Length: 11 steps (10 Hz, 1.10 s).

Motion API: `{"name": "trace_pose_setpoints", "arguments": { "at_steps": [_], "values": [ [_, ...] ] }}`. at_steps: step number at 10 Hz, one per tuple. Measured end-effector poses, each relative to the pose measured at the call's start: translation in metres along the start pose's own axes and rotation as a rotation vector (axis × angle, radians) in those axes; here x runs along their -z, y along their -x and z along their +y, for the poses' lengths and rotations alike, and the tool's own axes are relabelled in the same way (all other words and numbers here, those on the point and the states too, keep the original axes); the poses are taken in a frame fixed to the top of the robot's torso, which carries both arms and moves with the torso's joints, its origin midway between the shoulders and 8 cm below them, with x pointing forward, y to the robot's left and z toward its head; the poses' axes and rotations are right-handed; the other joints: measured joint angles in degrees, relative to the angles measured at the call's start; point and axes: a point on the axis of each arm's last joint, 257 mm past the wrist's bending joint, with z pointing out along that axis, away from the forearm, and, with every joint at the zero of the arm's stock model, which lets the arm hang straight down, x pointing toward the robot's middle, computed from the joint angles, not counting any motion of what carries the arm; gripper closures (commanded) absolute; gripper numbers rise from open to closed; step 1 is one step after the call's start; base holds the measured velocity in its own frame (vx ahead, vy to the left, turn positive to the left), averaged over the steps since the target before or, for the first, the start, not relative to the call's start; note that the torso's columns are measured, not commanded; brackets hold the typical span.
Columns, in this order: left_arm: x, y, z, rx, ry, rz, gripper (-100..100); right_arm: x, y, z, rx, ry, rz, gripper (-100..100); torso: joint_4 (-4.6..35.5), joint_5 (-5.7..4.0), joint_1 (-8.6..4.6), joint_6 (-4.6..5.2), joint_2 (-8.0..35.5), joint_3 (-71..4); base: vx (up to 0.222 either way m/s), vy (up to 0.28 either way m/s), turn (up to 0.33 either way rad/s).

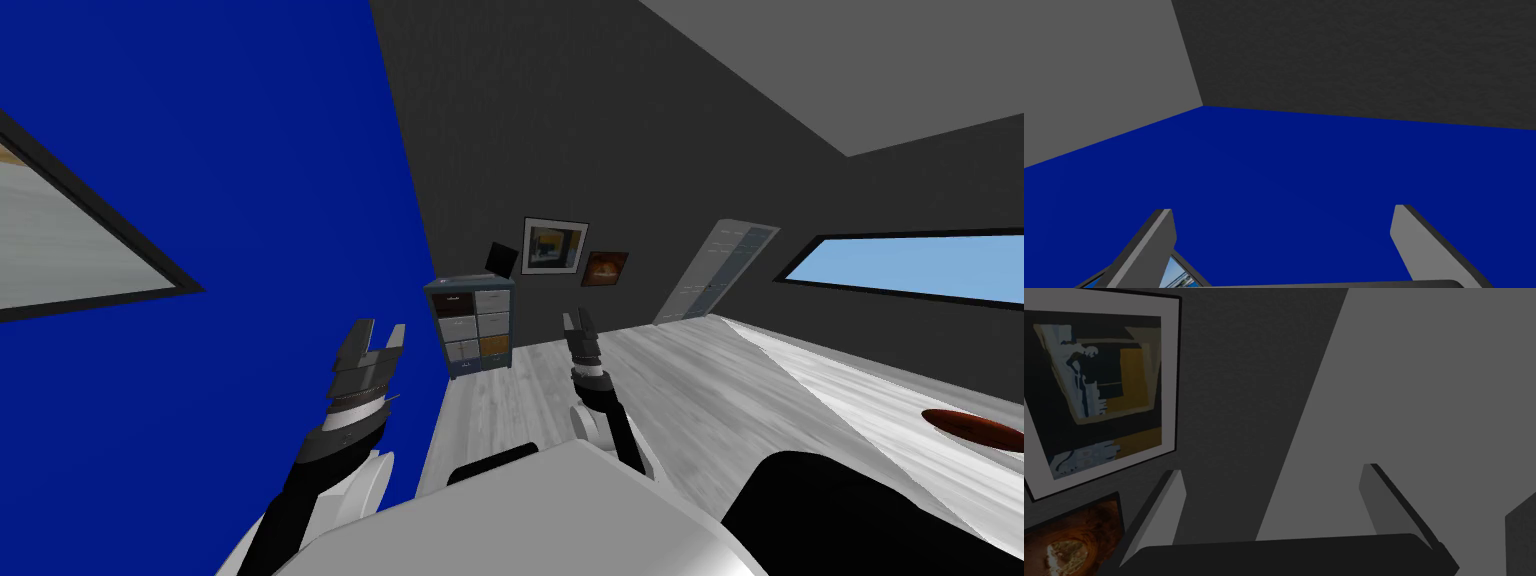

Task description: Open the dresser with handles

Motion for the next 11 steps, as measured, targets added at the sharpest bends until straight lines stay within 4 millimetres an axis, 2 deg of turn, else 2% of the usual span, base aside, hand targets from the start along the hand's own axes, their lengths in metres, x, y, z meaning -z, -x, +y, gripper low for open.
{"name": "trace_pose_setpoints", "arguments": {
  "at_steps": [2,9,10,11],
  "values": [
    [0.0000,0.0000,0.0000,0.000,0.000,0.000,0,0.0000,0.0000,0.0000,0.000,0.000,0.000,0,6.00,0.00,0.00,0.00,5.97,-12.00,0.000,0.000,0.000],
    [-0.0001,0.0000,-0.0002,0.000,0.000,0.000,0,-0.0001,0.0000,0.0002,0.000,0.000,0.000,0,35.37,0.00,0.00,0.00,35.39,-70.73,0.000,0.000,0.000],
    [-0.0001,0.0000,-0.0002,0.000,0.000,0.000,-100,-0.0001,0.0000,0.0002,0.000,0.000,0.000,0,39.60,0.00,0.00,0.00,39.62,-79.19,0.036,-0.020,-0.009],
    [0.0026,-0.0026,0.0044,-0.008,0.008,0.022,-100,0.0000,0.0000,0.0000,0.000,0.000,0.000,0,41.47,-0.01,-0.04,0.00,41.46,-83.18,0.086,-0.040,-0.009]
  ]
}}
